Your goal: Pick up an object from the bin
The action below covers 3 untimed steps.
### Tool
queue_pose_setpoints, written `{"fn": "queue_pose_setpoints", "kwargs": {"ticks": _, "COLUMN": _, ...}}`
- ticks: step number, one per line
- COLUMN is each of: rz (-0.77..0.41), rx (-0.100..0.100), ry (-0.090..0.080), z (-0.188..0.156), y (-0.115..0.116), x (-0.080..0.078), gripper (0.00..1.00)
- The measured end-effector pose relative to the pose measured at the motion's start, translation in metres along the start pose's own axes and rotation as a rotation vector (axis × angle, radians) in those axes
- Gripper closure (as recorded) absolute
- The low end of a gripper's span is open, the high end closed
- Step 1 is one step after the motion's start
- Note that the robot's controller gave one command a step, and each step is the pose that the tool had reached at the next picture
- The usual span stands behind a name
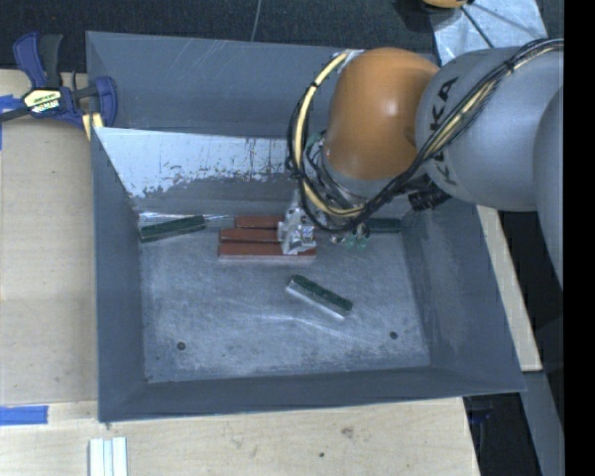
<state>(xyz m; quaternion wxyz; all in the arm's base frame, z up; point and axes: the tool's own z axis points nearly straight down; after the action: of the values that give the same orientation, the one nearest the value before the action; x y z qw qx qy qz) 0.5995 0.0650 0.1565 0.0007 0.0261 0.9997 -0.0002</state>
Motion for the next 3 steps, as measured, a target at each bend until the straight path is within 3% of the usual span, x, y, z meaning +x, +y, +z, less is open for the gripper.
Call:
{"fn": "queue_pose_setpoints", "kwargs": {"ticks": 1, "rz": 0.034, "rx": -0.002, "ry": -0.002, "z": -0.001, "y": -0.007, "x": -0.009, "gripper": 1.00}}
{"fn": "queue_pose_setpoints", "kwargs": {"ticks": 2, "rz": 0.087, "rx": -0.001, "ry": 0.000, "z": 0.010, "y": -0.012, "x": 0.000, "gripper": 0.00}}
{"fn": "queue_pose_setpoints", "kwargs": {"ticks": 3, "rz": 0.088, "rx": -0.001, "ry": -0.001, "z": 0.009, "y": -0.012, "x": 0.000, "gripper": 0.00}}
